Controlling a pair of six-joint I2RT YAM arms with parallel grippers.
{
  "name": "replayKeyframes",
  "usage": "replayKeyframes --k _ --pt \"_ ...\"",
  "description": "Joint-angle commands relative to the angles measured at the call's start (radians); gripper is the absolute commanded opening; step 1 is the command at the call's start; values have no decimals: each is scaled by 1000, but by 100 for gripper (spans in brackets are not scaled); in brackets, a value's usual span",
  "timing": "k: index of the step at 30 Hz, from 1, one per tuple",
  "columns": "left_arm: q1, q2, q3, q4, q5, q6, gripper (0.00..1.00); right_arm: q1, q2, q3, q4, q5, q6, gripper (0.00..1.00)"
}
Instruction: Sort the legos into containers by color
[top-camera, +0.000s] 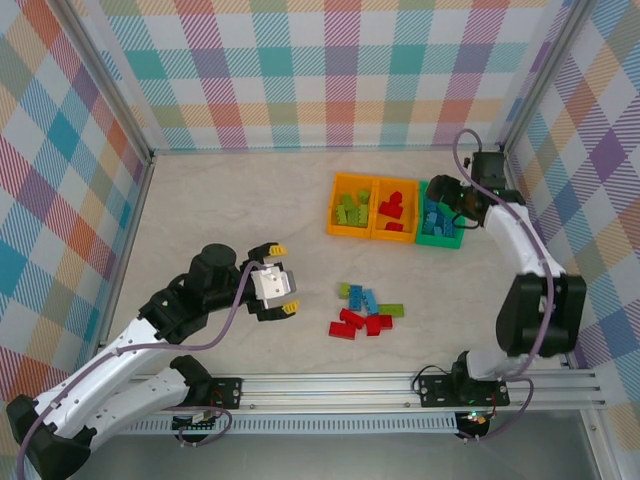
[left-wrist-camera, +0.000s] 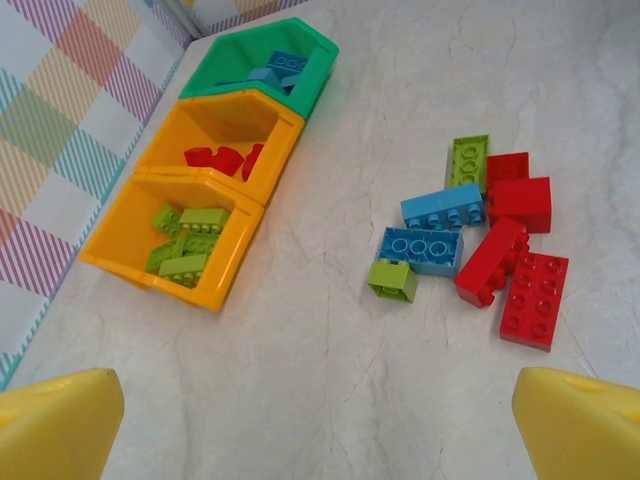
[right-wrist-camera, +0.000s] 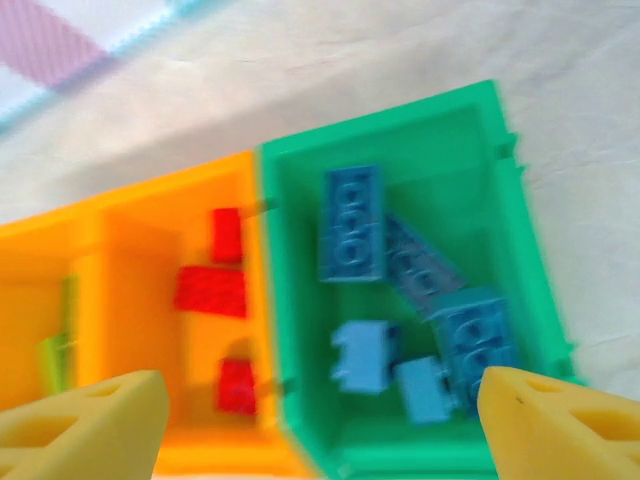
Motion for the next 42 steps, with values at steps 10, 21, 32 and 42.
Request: replayKeyframes --k 10,21,32,42 --pt "31 249 273 91 -70 -897 100 385 -397 -202 -365 -210 32 85" --pt "-104 679 438 -121 -170 -1290 99 457 -477 -220 -522 -161 68 86" --pt "-195 954 454 -86 -225 -1370 64 458 -506 -277 -475 -167 75 90" --pt "-203 1077 468 -37 -182 -1330 53 457 -491 -286 -460 -171 77 91"
